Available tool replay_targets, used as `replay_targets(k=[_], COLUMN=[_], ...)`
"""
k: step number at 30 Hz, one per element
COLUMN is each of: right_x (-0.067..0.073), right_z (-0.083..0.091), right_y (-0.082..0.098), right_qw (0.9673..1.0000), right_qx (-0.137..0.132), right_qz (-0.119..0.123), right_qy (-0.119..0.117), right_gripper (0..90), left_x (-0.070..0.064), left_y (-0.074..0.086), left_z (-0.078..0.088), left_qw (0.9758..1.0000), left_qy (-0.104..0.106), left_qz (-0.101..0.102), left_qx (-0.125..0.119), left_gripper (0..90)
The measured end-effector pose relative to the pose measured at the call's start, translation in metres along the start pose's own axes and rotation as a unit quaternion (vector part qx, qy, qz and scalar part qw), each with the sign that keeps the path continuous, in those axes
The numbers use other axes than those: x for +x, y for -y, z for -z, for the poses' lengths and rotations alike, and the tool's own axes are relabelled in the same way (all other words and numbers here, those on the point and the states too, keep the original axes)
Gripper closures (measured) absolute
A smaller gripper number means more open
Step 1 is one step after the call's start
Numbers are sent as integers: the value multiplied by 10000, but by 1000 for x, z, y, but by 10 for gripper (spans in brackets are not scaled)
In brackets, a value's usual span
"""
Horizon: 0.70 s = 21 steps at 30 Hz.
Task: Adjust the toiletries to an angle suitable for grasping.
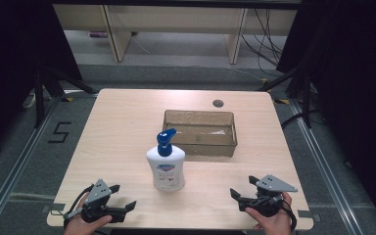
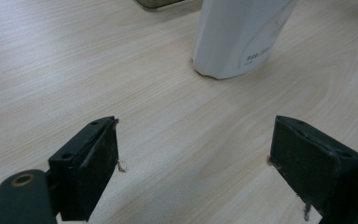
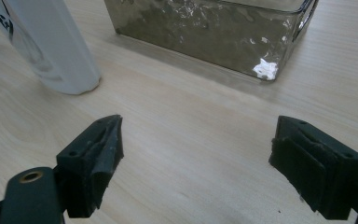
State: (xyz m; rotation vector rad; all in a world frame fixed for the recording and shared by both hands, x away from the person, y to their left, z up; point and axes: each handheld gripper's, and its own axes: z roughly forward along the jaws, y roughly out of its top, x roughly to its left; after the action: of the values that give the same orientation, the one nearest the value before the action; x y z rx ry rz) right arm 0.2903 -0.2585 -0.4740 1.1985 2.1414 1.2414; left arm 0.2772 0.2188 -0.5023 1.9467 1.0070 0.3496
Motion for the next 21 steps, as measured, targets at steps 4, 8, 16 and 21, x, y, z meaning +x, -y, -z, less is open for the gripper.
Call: replay_targets(k=[4, 8, 16, 21], right_x=[2, 3, 8, 13], right_z=[0, 1, -2, -3], right_y=[-2, -5, -11, -19], right_qw=[9995, 9985, 9975, 9959], right_qx=[-278, -346, -541, -712], right_qz=[-99, -279, -157, -194], right_qy=[-89, -334, -431, -530], right_gripper=[168, 179, 178, 189], left_x=[1, 2, 1, 3], left_y=[0, 1, 0, 0], left_z=[0, -1, 0, -1], left_qw=[10000, 9999, 10000, 9999], left_qy=[2, -36, -31, -31], left_qz=[9, 107, 81, 135], left_qx=[-4, -21, -30, -82], left_gripper=[148, 148, 148, 147])
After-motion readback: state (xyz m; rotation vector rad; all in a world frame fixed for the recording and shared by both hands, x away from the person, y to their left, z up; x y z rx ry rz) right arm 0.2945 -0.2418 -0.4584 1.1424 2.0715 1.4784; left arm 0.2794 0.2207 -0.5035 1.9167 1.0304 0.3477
